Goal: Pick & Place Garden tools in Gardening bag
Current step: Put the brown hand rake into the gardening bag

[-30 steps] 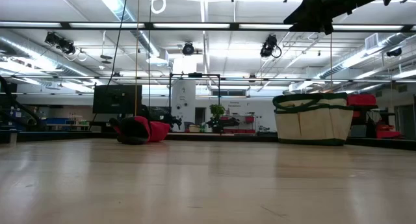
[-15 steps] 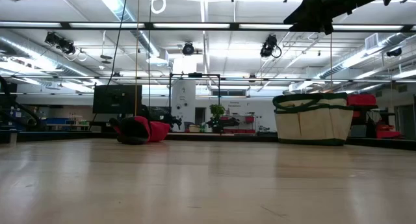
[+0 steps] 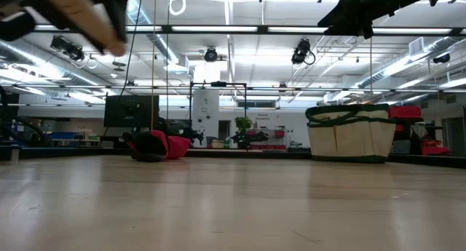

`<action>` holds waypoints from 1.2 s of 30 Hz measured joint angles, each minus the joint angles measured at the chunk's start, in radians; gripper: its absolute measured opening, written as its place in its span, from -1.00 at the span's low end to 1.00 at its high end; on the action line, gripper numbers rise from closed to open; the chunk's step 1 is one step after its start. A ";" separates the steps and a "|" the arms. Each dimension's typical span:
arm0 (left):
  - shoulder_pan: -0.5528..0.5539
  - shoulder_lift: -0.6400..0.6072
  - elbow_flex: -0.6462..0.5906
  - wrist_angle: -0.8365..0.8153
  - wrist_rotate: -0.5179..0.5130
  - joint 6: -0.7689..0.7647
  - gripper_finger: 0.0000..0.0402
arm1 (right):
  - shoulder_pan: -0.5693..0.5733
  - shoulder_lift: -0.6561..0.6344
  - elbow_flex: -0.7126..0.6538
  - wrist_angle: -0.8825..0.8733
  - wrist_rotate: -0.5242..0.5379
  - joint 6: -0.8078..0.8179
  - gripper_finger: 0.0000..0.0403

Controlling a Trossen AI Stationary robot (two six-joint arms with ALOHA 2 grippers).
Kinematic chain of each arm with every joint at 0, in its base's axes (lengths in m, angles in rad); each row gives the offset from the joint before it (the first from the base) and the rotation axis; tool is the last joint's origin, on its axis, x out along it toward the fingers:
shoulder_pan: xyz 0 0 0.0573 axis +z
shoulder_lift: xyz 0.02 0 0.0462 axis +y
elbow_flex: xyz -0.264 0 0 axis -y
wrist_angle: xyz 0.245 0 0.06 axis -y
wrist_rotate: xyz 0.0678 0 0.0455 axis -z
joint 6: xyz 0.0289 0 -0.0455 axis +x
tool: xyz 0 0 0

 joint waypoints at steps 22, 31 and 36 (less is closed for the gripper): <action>0.214 0.000 0.000 0.261 -0.079 -0.323 -0.61 | 0.000 0.000 0.000 0.000 0.000 0.000 0.10; 0.333 -0.005 0.000 0.356 -0.115 -0.450 -0.61 | 0.000 0.000 0.000 0.000 0.000 0.000 0.10; 0.386 -0.014 0.000 0.388 -0.118 -0.541 -0.60 | 0.000 0.000 0.000 0.000 0.000 0.000 0.10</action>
